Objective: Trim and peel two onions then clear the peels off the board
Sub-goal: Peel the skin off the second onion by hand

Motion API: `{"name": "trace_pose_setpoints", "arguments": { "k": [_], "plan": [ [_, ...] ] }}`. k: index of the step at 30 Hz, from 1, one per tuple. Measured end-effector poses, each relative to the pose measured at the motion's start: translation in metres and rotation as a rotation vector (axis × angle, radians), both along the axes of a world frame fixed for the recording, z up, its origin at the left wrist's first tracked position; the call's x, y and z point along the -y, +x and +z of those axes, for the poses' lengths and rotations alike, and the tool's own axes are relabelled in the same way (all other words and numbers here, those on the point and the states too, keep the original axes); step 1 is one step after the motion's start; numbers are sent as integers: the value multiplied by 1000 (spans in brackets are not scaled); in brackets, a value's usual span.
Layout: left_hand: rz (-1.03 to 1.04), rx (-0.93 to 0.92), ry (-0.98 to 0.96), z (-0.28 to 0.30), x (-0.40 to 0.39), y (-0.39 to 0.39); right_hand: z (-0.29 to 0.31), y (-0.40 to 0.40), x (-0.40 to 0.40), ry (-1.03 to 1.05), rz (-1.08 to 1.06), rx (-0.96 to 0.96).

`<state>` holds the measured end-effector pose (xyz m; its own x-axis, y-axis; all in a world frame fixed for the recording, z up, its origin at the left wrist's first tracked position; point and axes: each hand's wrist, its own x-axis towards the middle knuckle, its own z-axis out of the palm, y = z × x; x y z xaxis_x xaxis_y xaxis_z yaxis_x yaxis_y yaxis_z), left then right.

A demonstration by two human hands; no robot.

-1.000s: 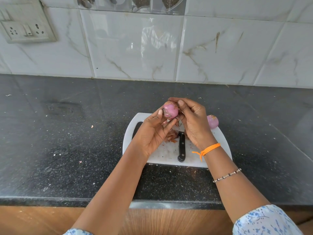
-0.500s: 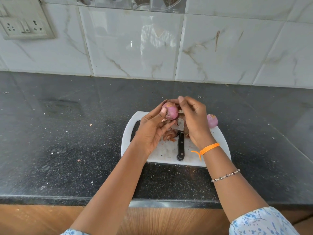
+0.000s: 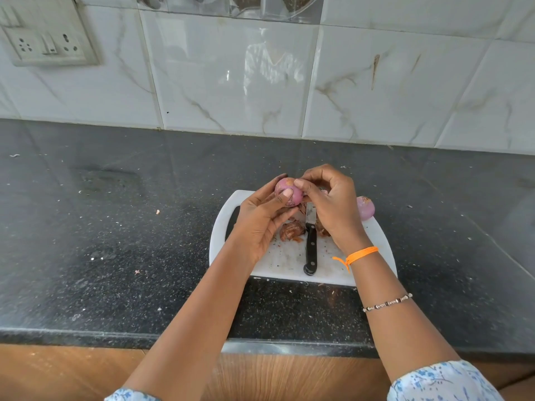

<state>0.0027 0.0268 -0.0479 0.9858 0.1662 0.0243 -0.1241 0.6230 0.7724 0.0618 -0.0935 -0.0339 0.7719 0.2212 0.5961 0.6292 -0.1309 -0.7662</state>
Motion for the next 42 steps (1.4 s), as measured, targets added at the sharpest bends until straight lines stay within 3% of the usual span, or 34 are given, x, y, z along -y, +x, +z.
{"name": "trace_pose_setpoints", "arguments": {
  "k": [8, 16, 23, 32, 39, 42],
  "plan": [
    [-20, -13, 13, 3, 1, -1, -2, 7, 5, -8, -157, -37],
    [-79, 15, -68, 4, 2, -1, 1, -7, -3, 52, 241, -210],
    [-146, 48, -160, 3, 8, -3, -3, -11, -10, 248, 188, -216],
    [-139, 35, -137, 3, 10, -3, -3, -8, -11, 330, 130, -223],
    [-91, 44, -185, 6, 5, -4, -3, -8, -6, 239, 335, -266],
    [-89, 38, -193, 7, 4, -6, -4, -9, -7, 229, 299, -235]
  ]
}}
